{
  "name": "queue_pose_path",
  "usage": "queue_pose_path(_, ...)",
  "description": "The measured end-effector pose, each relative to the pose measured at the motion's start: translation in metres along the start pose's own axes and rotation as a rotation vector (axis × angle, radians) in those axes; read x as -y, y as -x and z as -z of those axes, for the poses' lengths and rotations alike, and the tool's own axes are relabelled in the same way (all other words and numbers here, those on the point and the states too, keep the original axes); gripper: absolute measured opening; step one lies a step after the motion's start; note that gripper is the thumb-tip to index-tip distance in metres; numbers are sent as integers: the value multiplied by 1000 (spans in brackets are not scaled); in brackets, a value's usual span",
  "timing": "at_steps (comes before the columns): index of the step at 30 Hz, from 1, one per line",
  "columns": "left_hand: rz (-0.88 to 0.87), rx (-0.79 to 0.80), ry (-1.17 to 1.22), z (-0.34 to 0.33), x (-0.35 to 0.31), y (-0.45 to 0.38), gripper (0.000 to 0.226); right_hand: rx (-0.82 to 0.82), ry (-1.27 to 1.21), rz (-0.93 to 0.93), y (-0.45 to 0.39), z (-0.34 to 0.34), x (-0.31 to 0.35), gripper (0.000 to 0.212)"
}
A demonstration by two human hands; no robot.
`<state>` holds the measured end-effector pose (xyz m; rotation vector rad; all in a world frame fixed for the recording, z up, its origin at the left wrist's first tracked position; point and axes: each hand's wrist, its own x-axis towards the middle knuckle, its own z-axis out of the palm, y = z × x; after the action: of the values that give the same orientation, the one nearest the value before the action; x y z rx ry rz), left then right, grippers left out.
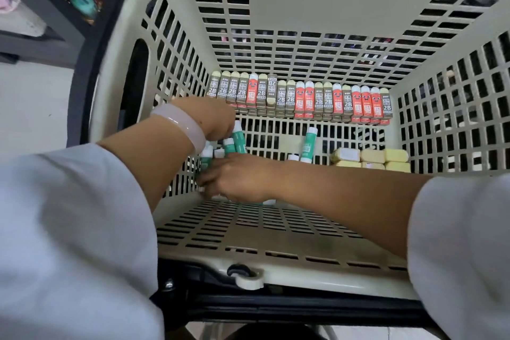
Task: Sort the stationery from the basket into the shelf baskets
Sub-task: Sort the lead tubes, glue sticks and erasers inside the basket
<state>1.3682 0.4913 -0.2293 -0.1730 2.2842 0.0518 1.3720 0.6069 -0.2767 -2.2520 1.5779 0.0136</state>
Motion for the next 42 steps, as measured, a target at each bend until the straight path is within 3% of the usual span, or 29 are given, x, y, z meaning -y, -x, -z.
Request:
queue_pose_path(4, 27, 46, -58, -2, 0, -2, 30, 39, 52, -100, 15, -3, -9, 34)
queue_pose_path(13, 42, -70, -28, -2, 2, -14, 25, 13, -107, -492, 7, -9, -3, 52)
queue_pose_path(22, 55, -83, -12, -4, 4, -21, 21, -95, -614, -806, -17, -11, 7, 34)
queue_pose_path(27, 64, -88, -18, -4, 5, -24, 11, -272, -798, -772, -18, -7, 9, 22)
queue_pose_path(34, 81, -135, -9, -9, 8, -26, 23, -406, -970, -786, 0, 3, -4, 11)
queue_pose_path(39, 69, -147, -16, -8, 8, -26, 18, -796, -1023, -1030, 47, 25, -57, 18)
queue_pose_path(42, 63, -149, -35, -8, 6, -25, 17, -882, -962, -1181, 50, 25, -83, 17)
